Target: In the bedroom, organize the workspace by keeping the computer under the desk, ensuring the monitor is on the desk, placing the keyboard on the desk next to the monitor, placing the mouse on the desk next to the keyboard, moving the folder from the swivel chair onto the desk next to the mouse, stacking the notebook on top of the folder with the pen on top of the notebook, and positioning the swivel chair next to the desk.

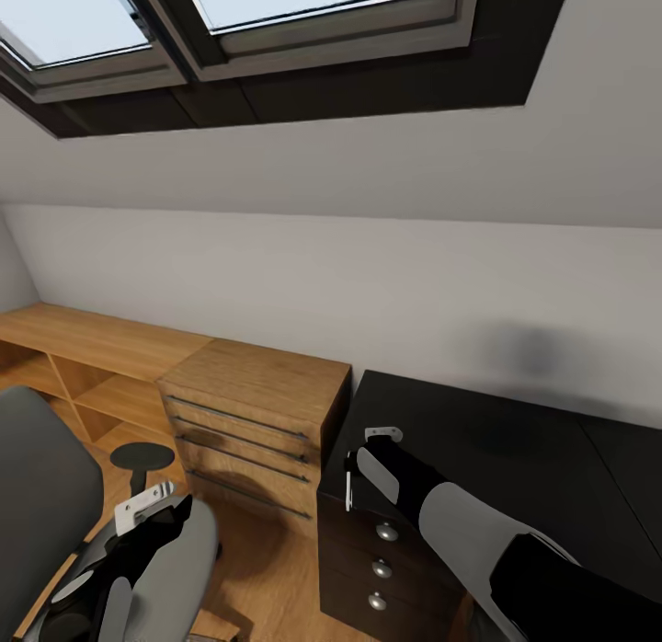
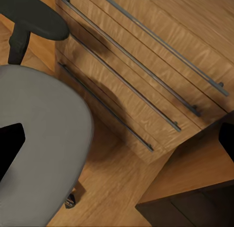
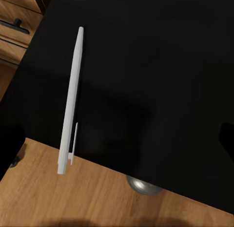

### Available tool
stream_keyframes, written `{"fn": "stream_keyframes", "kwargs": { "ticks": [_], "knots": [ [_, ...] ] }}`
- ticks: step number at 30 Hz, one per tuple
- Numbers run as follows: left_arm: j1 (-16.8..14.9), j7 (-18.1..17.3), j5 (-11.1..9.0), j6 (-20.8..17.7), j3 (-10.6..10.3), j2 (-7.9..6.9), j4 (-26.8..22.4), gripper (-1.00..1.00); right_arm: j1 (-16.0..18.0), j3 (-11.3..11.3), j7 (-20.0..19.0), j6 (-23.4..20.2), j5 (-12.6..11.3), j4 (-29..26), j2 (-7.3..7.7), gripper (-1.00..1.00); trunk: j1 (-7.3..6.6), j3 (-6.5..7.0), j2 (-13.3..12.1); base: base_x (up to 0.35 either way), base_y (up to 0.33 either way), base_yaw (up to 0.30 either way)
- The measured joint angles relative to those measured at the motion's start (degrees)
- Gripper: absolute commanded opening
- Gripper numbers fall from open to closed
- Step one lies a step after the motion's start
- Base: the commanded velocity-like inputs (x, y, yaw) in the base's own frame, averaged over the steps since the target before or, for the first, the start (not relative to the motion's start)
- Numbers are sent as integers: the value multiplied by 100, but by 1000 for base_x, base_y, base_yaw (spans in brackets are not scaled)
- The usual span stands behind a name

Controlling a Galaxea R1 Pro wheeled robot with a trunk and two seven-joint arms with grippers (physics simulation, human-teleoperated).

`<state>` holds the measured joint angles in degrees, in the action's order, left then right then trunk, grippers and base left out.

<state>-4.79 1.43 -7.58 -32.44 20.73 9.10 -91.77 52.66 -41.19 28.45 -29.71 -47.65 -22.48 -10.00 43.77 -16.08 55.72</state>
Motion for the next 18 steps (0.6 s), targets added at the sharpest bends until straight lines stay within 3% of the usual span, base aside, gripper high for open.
{"fn": "stream_keyframes", "kwargs": {
  "ticks": [18],
  "knots": [
    [0, 0, -3, -1, 0, 0, 0, 100, 0, 11, 0, 9, 10, 10, 0, 100, -1, -134, 1, 11, 8, 0]
  ]
}}
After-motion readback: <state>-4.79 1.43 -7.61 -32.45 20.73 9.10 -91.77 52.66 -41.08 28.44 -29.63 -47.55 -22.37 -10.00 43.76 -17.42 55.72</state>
